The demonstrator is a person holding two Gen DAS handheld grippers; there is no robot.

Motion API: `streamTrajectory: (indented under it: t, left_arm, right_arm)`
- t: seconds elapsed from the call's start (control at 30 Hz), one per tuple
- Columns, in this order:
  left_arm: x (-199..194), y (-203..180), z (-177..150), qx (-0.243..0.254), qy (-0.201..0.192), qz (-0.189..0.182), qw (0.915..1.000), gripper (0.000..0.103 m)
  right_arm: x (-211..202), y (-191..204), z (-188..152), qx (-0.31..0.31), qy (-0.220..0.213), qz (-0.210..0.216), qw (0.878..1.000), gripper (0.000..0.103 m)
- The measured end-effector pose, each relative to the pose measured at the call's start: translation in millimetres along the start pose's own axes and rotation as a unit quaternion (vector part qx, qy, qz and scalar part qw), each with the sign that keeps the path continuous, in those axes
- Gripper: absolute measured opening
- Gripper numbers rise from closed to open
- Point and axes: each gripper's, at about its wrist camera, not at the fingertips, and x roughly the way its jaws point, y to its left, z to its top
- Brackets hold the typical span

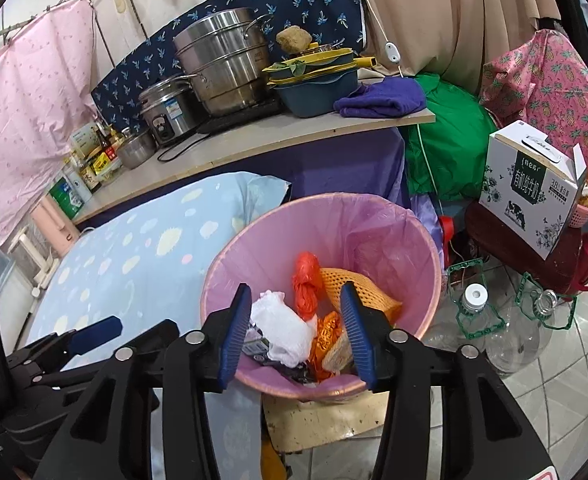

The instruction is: Collect trash

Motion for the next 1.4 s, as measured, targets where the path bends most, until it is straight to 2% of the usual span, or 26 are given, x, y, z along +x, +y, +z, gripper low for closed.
streamTrajectory:
  t: [0.43, 0.57, 0.77, 0.9, 1.07, 1.4]
  left_arm:
    - [-19, 6, -30, -0.003, -0.001, 0.033, 0.9994, 0.082]
    - [-24, 10, -37, -0.01, -0.001, 0.038, 0.9992, 0.086]
    - [-29, 13, -44, -0.012, -0.002, 0.05, 0.9987, 0.087]
    - [-30, 14, -49, -0.012, 0.001, 0.054, 0.9985, 0.088]
    - [-32, 15, -54, -0.014, 0.003, 0.062, 0.998, 0.09]
    - [-32, 16, -60, -0.02, 0.009, 0.072, 0.9971, 0.091]
  right_arm:
    - [-14, 7, -22, -0.018, 0.024, 0.003, 1.0, 0.053]
    - [-19, 10, -29, -0.035, 0.026, -0.01, 0.999, 0.054]
    - [-24, 13, -39, -0.056, 0.035, -0.021, 0.998, 0.055]
    - [-26, 13, -43, -0.062, 0.044, -0.025, 0.997, 0.06]
    - [-27, 15, -47, -0.068, 0.051, -0.03, 0.996, 0.062]
    - [-29, 13, -49, -0.066, 0.051, -0.04, 0.996, 0.085]
